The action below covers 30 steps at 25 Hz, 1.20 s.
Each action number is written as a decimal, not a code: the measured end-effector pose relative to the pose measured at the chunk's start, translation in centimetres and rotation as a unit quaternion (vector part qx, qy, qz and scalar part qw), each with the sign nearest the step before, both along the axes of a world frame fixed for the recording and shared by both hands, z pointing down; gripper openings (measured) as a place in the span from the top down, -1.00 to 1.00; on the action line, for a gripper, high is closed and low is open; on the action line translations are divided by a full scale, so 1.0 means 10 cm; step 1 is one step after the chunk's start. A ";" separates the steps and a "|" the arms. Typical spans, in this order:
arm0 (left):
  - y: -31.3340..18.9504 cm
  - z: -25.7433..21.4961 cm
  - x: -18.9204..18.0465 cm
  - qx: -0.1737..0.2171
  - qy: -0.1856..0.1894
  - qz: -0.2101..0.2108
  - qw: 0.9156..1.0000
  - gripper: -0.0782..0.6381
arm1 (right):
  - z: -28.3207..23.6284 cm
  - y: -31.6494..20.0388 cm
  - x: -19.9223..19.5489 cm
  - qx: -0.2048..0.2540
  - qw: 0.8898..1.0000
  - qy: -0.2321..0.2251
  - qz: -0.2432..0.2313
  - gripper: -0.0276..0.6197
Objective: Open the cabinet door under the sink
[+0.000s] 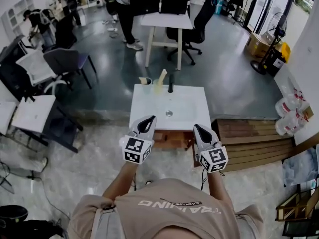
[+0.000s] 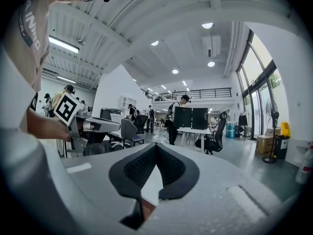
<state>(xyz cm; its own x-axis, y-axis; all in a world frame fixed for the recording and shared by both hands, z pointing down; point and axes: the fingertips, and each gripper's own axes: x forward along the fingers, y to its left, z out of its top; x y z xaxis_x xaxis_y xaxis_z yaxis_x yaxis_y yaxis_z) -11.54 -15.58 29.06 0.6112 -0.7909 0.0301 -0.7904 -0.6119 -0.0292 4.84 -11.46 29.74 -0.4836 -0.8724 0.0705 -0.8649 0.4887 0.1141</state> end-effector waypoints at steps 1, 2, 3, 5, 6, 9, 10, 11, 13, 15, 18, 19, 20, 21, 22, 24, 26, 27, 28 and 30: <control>0.01 0.03 0.01 -0.004 -0.002 0.001 1.000 0.73 | 0.03 0.01 0.00 -0.005 1.000 -0.002 0.001 0.91; 0.03 0.07 0.01 -0.009 -0.004 0.002 1.000 0.73 | 0.06 0.02 0.01 -0.008 1.000 -0.003 0.003 0.91; 0.04 0.11 0.02 -0.013 -0.006 0.002 1.000 0.73 | 0.09 0.02 0.02 -0.011 1.000 -0.004 0.006 0.91; 0.04 0.18 0.02 -0.022 -0.009 0.000 1.000 0.73 | 0.11 0.04 0.06 -0.012 1.000 -0.004 0.011 0.91; 0.04 0.21 0.02 -0.025 -0.009 -0.002 1.000 0.73 | 0.11 0.04 0.08 -0.011 1.000 -0.003 0.014 0.91; 0.03 0.26 -0.01 -0.028 -0.003 -0.009 1.000 0.73 | 0.08 0.06 0.14 -0.004 1.000 -0.003 0.024 0.91; 0.03 0.26 -0.02 -0.028 0.000 -0.011 1.000 0.73 | 0.07 0.06 0.17 -0.003 1.000 -0.005 0.026 0.91; 0.03 0.26 -0.02 -0.028 0.002 -0.012 1.000 0.73 | 0.07 0.06 0.18 -0.004 1.000 -0.006 0.028 0.91; 0.05 0.29 0.00 -0.032 0.001 -0.012 0.999 0.73 | 0.09 0.08 0.21 -0.009 1.000 -0.007 0.028 0.91; 0.08 0.32 0.02 -0.035 0.000 -0.010 0.999 0.73 | 0.13 0.11 0.21 -0.014 1.000 -0.009 0.025 0.91; 0.12 0.36 0.02 -0.040 0.002 -0.010 0.999 0.73 | 0.17 0.15 0.18 -0.018 1.000 -0.012 0.021 0.91; 0.13 0.37 0.02 -0.041 0.001 -0.010 0.999 0.73 | 0.17 0.16 0.18 -0.018 1.000 -0.011 0.021 0.91; 0.14 0.37 0.02 -0.041 0.001 -0.010 0.999 0.73 | 0.17 0.17 0.19 -0.018 1.000 -0.011 0.021 0.91; 0.14 0.37 0.02 -0.041 0.000 -0.010 0.999 0.73 | 0.17 0.17 0.19 -0.017 1.000 -0.011 0.023 0.91; 0.14 0.37 0.02 -0.040 0.000 -0.010 0.999 0.73 | 0.17 0.16 0.20 -0.016 1.000 -0.012 0.024 0.91; 0.12 0.35 0.04 -0.038 -0.002 -0.008 0.999 0.73 | 0.15 0.17 0.23 -0.013 0.999 -0.014 0.028 0.91; 0.11 0.32 0.08 -0.034 -0.002 -0.003 0.999 0.73 | 0.14 0.19 0.27 -0.009 0.999 -0.012 0.033 0.91; 0.12 0.31 0.11 -0.031 -0.002 0.001 1.000 0.73 | 0.14 0.20 0.29 -0.008 0.999 -0.012 0.035 0.91; 0.13 0.30 0.14 -0.029 -0.003 0.005 1.000 0.73 | 0.15 0.20 0.31 -0.007 0.999 -0.013 0.037 0.91; 0.15 0.28 0.19 -0.025 -0.005 0.012 1.000 0.73 | 0.16 0.20 0.36 -0.008 0.999 -0.019 0.042 0.91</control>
<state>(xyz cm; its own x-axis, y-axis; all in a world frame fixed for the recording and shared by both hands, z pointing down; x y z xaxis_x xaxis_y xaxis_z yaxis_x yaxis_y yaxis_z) -9.61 -14.07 31.87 0.6302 -0.7727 0.0757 -0.7747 -0.6323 -0.0048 8.44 -9.44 31.38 -0.4108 -0.9092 0.0678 -0.9068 0.4151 0.0729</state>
